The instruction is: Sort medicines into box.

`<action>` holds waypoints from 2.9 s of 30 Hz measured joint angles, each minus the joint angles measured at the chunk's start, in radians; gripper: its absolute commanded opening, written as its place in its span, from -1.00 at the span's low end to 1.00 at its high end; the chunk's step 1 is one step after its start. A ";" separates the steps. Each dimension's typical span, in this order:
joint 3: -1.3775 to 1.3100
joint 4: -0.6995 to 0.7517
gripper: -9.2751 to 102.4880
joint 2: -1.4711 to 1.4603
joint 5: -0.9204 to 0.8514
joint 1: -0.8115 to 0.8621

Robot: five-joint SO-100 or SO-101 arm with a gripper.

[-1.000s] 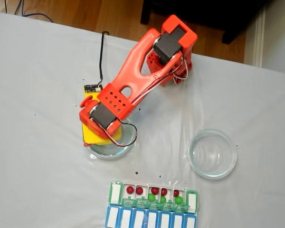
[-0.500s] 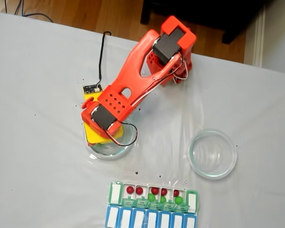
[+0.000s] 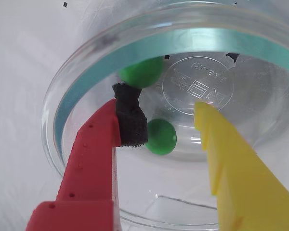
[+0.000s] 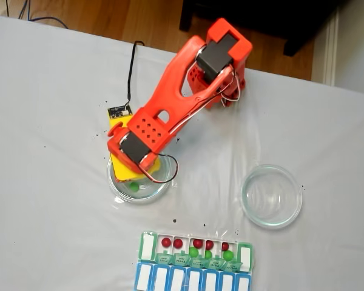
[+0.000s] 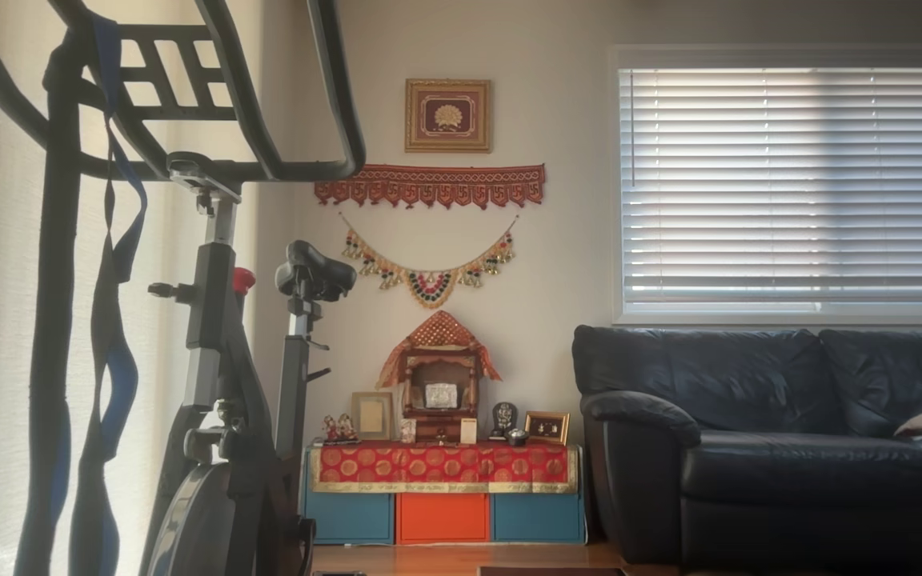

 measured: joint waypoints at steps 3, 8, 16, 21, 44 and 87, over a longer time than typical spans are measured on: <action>0.018 -0.011 -0.48 0.018 -0.014 -0.002; 0.038 -0.031 -0.47 0.043 -0.031 -0.008; 0.055 -0.067 -0.47 0.049 -0.094 -0.046; 0.055 -0.071 -0.49 0.049 -0.126 -0.061; 0.078 -0.084 -0.38 0.049 -0.284 -0.115; 0.046 0.015 -0.54 -0.020 -0.373 -0.172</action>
